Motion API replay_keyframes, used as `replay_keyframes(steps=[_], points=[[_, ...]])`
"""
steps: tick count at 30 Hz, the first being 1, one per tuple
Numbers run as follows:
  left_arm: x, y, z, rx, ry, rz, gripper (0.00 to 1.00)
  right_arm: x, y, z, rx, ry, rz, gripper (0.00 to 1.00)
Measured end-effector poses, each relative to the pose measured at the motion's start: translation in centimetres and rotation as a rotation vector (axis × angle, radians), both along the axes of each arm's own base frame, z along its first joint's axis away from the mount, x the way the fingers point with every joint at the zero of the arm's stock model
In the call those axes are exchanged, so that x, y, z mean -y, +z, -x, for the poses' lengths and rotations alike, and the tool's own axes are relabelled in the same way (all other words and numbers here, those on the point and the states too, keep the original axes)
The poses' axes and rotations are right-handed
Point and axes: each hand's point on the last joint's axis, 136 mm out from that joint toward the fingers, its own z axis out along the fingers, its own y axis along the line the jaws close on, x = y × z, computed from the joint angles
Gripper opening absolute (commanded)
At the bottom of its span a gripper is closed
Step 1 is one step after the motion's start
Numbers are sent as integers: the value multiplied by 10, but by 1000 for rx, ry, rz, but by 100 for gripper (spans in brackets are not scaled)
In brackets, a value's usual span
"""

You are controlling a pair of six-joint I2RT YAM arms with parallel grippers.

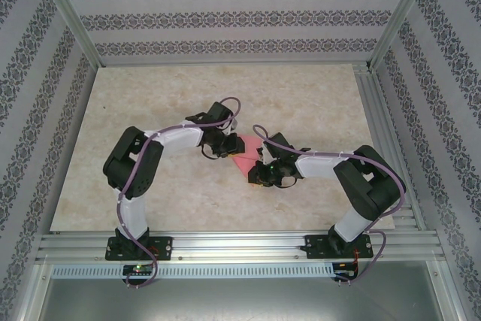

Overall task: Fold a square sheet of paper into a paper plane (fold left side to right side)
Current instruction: Third fold the triangle at the center of the table.

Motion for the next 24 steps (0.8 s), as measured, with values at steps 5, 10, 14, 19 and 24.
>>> replay_keyframes(steps=[5, 10, 14, 19, 24], points=[[-2, 43, -5, 104, -2, 44, 29, 0, -1, 0, -6, 1, 3, 16], [-11, 51, 17, 112, -10, 74, 24, -1, -1, 0, -6, 2, 3, 16], [-13, 23, 40, 34, -18, 59, 18, -1, -1, 0, -11, 3, 6, 16], [1, 9, 57, -8, -43, 65, 17, -2, -1, 0, -18, 4, 8, 16], [12, 1, 57, -21, -40, 80, 15, -2, -1, 0, -19, 4, 9, 16]])
